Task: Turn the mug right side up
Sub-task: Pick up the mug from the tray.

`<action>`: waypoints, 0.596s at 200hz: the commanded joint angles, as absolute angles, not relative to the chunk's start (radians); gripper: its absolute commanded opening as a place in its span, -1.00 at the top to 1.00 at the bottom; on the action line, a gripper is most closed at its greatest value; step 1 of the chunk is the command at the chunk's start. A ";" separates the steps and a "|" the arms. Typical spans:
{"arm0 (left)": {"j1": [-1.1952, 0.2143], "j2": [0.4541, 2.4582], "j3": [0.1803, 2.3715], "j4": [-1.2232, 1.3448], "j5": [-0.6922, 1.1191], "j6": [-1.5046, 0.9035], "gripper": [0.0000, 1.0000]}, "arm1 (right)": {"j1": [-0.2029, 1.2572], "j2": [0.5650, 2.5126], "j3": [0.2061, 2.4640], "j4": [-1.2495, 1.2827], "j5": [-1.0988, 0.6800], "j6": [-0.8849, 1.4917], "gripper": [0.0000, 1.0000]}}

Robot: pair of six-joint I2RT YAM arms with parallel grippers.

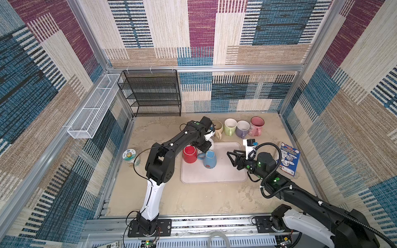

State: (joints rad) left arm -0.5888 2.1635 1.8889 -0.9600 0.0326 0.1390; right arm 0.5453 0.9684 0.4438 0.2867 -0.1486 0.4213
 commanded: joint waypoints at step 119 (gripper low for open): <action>-0.590 2.154 1.867 -0.936 -0.058 0.136 0.31 | 0.543 0.982 0.443 0.323 -0.167 0.436 -0.13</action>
State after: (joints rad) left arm -0.5900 2.1632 1.8702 -0.9577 -0.0082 0.1410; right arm 0.5430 0.9783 0.4438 0.2905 -0.1516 0.4217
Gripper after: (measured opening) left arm 0.359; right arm 0.565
